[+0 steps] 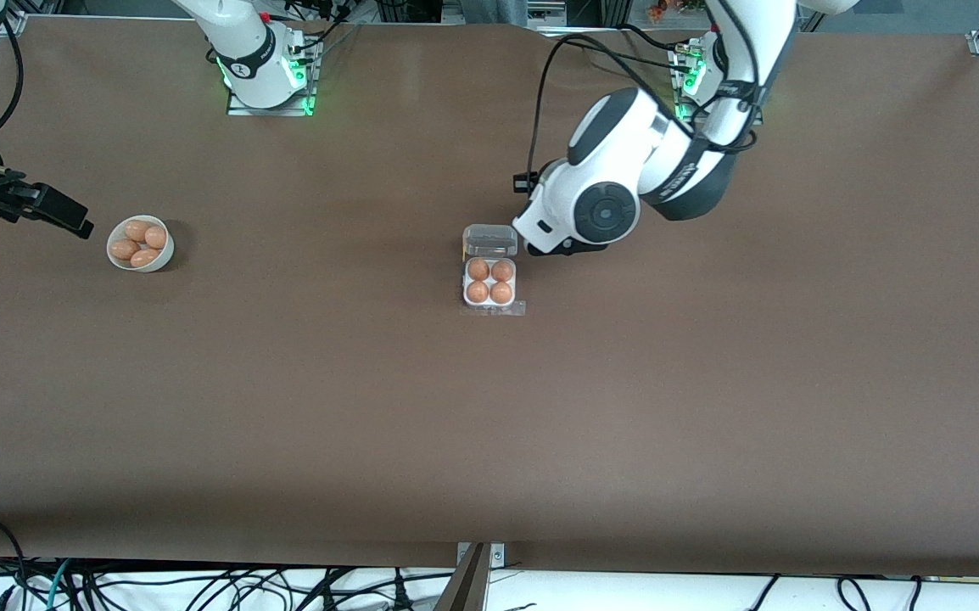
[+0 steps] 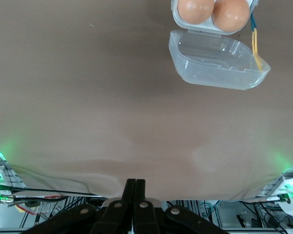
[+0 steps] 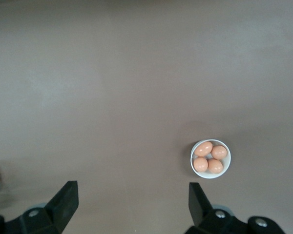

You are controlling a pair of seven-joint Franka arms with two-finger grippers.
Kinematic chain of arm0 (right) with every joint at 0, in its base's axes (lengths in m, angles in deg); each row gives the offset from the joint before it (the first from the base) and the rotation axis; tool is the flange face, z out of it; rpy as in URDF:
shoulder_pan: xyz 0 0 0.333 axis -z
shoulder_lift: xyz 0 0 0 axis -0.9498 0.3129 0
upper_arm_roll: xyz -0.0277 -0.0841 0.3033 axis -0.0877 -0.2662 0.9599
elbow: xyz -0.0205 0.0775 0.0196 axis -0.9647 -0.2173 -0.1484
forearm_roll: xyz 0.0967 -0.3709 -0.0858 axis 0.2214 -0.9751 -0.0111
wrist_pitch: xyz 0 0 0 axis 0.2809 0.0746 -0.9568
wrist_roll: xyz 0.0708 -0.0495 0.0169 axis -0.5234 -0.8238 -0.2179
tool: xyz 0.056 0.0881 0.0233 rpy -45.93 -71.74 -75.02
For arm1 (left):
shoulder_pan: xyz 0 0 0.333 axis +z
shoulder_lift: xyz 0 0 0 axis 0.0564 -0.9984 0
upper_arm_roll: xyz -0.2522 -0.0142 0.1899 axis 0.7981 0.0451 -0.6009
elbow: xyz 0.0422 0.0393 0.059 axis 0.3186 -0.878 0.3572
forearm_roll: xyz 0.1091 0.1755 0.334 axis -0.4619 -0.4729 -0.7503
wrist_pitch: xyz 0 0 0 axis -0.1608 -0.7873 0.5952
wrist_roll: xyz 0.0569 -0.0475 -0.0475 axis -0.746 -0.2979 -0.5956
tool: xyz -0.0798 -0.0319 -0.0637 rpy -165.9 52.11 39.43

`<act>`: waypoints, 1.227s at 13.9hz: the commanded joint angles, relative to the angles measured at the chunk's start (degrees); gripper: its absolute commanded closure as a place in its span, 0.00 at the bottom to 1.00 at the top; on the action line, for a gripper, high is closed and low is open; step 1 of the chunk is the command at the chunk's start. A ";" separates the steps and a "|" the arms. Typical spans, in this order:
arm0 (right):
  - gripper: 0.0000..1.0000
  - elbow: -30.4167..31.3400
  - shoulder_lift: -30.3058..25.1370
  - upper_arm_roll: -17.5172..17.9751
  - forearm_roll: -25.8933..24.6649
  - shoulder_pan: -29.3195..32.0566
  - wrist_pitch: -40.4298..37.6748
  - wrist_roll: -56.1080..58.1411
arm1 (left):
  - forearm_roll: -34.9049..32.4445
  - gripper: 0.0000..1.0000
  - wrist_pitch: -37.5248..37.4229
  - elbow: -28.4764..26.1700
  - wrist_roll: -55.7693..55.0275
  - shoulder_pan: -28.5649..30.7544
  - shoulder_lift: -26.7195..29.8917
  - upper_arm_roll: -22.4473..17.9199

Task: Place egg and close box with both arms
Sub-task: 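Push the open clear lid over the eggs with the left gripper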

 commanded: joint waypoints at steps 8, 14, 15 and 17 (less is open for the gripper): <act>0.00 4.20 -2.24 0.69 0.38 0.63 3.13 1.08 | 2.73 0.95 5.15 8.33 -2.80 -5.38 -11.25 -0.87; 0.00 4.11 -2.24 0.78 0.38 0.54 2.69 0.72 | 2.73 0.95 10.43 8.33 -2.98 -5.90 -12.75 -0.87; 0.00 4.11 -2.24 0.78 0.38 0.54 2.69 0.64 | 2.64 0.95 11.05 8.33 -3.07 -6.08 -12.92 -0.87; 0.00 4.11 -2.24 0.78 0.38 0.54 2.69 0.72 | 2.55 0.95 11.84 8.33 -3.15 -6.08 -13.45 -0.96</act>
